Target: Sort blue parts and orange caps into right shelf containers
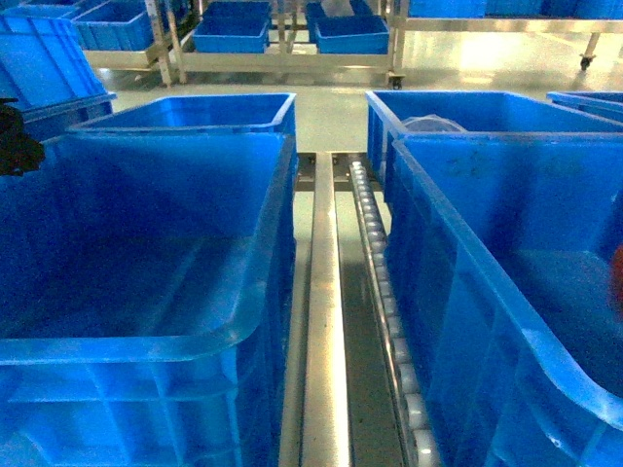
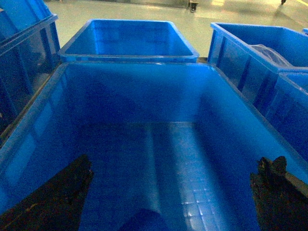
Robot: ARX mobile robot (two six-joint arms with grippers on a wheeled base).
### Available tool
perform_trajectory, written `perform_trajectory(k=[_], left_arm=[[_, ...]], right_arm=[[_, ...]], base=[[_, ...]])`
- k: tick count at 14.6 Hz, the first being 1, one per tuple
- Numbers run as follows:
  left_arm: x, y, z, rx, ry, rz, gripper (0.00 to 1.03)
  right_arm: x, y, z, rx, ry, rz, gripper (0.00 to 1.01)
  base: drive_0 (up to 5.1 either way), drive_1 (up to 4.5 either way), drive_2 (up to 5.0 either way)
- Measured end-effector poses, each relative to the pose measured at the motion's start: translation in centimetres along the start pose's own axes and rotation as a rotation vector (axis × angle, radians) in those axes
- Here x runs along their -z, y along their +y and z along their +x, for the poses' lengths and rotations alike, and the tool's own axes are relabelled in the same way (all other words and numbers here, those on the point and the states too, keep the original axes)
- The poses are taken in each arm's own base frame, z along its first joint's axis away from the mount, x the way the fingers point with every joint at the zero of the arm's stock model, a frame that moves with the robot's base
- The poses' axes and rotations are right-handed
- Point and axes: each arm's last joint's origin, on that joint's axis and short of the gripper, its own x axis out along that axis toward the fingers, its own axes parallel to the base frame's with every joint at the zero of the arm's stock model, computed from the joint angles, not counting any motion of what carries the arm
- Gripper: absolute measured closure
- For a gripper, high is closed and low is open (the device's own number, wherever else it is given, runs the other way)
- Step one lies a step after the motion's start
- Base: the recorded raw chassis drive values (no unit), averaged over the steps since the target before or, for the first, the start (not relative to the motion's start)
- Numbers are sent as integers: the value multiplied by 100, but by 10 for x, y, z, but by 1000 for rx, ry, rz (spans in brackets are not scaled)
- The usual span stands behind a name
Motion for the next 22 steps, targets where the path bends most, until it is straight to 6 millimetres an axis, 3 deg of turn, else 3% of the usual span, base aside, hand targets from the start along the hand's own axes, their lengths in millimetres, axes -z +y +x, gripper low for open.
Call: perform_trajectory(k=[1, 5, 6, 7, 9, 13, 14, 22], left_arm=[[0, -1, -2, 0, -16, 0, 6], [-10, -5, -19, 1, -127, -3, 5], [-6, -5, -18, -53, -195, 9, 12], [8, -2, -26, -97, -223, 24, 26], [24, 3, -41, -116, -235, 29, 55], [43, 13, -57, -118, -230, 29, 97], [47, 12, -60, -113, -229, 30, 101], [66, 10, -82, -113, -239, 31, 101]], right_arm=[[-1, 2, -1, -6, -9, -2, 1], [-4, 7, -9, -18, -57, -16, 3], [-3, 5, -8, 3, -102, -30, 6], [4, -3, -14, 62, -226, -77, 20], [26, -6, -29, 81, -252, -115, 49], [44, -7, -43, 83, -252, -129, 92], [49, -7, -47, 83, -249, -135, 100], [70, -7, -67, 82, -252, -133, 100]], base=[[0, 0, 0], [0, 0, 0], [0, 0, 0], [0, 0, 0], [0, 0, 0], [0, 0, 0], [0, 0, 0], [0, 0, 0]])
